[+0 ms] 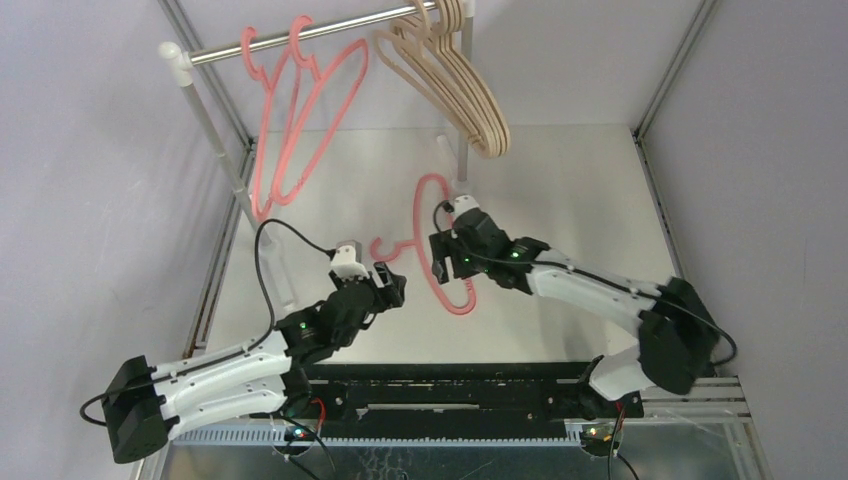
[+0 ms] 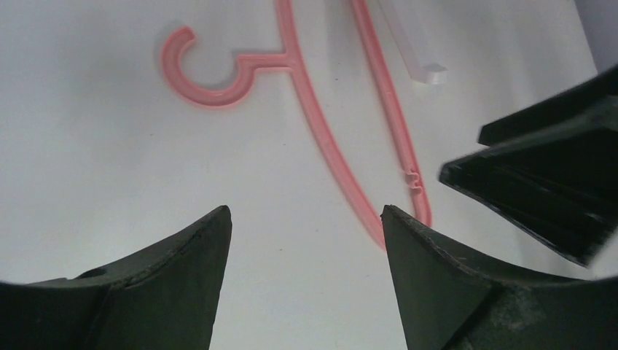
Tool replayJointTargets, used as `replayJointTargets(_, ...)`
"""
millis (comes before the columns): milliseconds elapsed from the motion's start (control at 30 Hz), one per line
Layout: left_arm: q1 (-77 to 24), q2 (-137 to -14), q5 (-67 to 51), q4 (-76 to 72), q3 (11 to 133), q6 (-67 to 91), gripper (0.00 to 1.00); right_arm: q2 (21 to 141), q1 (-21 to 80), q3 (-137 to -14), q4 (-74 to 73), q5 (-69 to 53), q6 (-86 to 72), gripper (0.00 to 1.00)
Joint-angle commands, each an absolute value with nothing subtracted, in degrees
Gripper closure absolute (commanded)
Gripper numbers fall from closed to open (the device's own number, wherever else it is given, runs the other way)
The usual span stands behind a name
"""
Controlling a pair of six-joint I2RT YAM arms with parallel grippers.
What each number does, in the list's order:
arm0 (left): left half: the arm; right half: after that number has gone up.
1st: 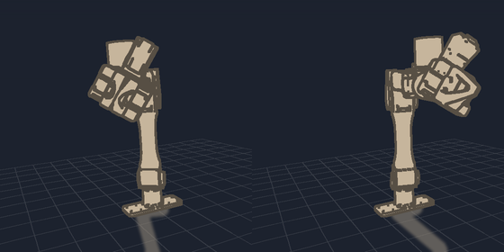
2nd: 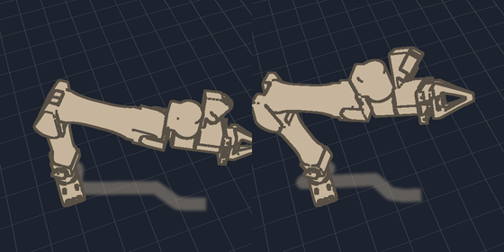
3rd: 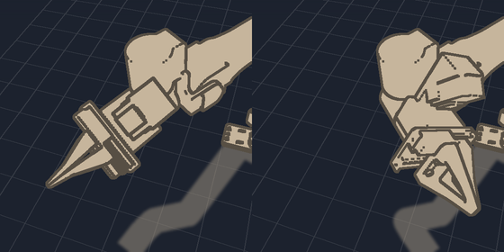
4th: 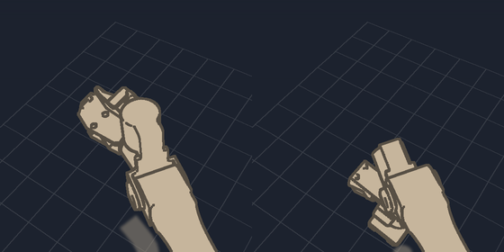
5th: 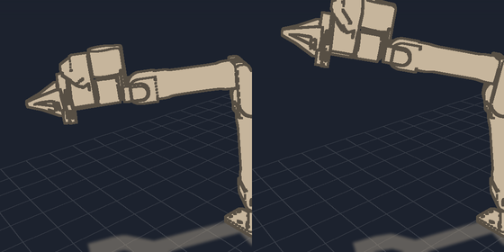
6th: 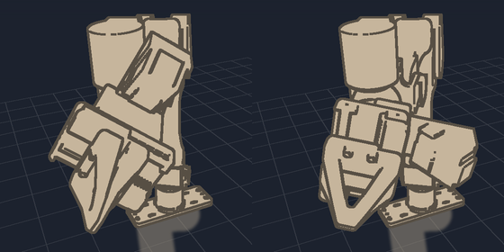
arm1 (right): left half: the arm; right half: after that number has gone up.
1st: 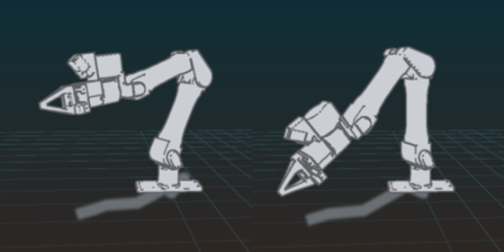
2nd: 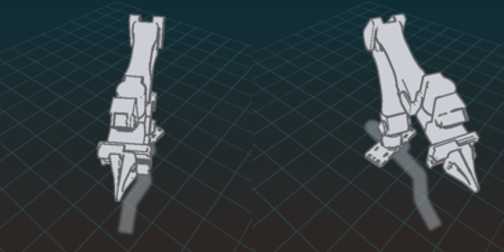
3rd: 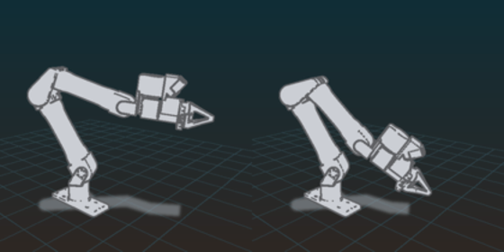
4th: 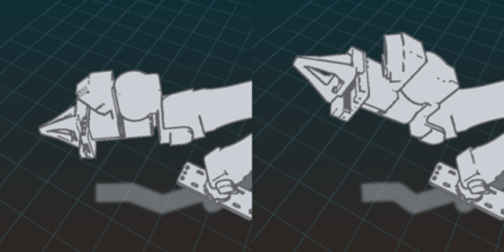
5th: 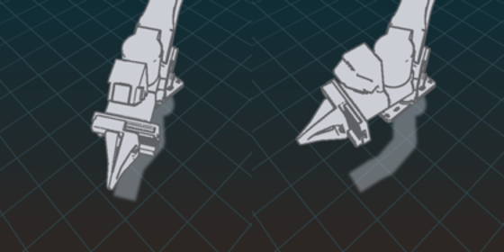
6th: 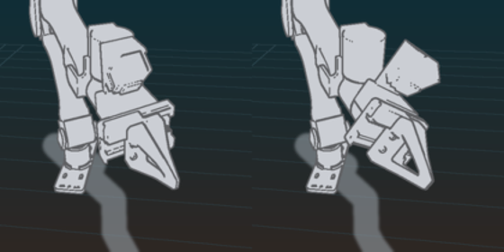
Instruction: Organize the hangers
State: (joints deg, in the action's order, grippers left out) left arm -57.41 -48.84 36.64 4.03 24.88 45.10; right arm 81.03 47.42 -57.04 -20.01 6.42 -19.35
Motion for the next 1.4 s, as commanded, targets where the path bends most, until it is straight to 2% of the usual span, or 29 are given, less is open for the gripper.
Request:
replayJointTargets(0,-57.57,-46.17,40.19,6.75,22.22,47.03,0.20,91.03,48.33,-62.96,-18.13,7.82,-17.40,0.24)
replayJointTargets(100,-57.57,-44.50,40.50,6.43,19.45,48.58,0.19,97.39,48.72,-66.29,-17.99,7.70,-17.32,0.28)
replayJointTargets(233,-57.57,-41.81,40.93,6.15,16.68,48.98,0.17,102.99,49.16,-68.37,-17.61,8.56,-18.04,0.29)
replayJointTargets(567,-57.54,-39.74,40.54,5.17,14.82,48.34,0.16,108.75,51.59,-68.63,-18.78,15.56,-20.28,0.30)
replayJointTargets(667,-57.57,-39.74,40.17,4.69,14.52,48.50,0.16,110.60,53.13,-68.68,-19.55,19.28,-21.03,0.40)
replayJointTargets(800,-57.57,-38.97,40.34,4.75,14.03,48.60,0.16,112.31,54.61,-68.73,-21.12,23.09,-22.50,0.59)
replayJointTargets(933,-57.55,-38.57,40.59,4.69,13.72,48.69,0.16,112.57,55.78,-68.73,-22.35,27.02,-22.68,0.96)
replayJointTargets(967,-57.57,-38.65,40.60,4.71,13.65,48.76,0.16,112.28,55.76,-68.71,-22.43,27.22,-22.74,1.00)
replayJointTargets(1133,-57.52,-39.08,40.65,4.57,13.45,49.30,0.16,107.06,54.40,-68.00,-20.67,25.53,-23.09,1.00)
replayJointTargets(1367,-57.57,-37.33,41.17,5.41,12.94,49.13,0.16,93.44,48.26,-65.86,-14.88,12.21,-24.86,1.00)
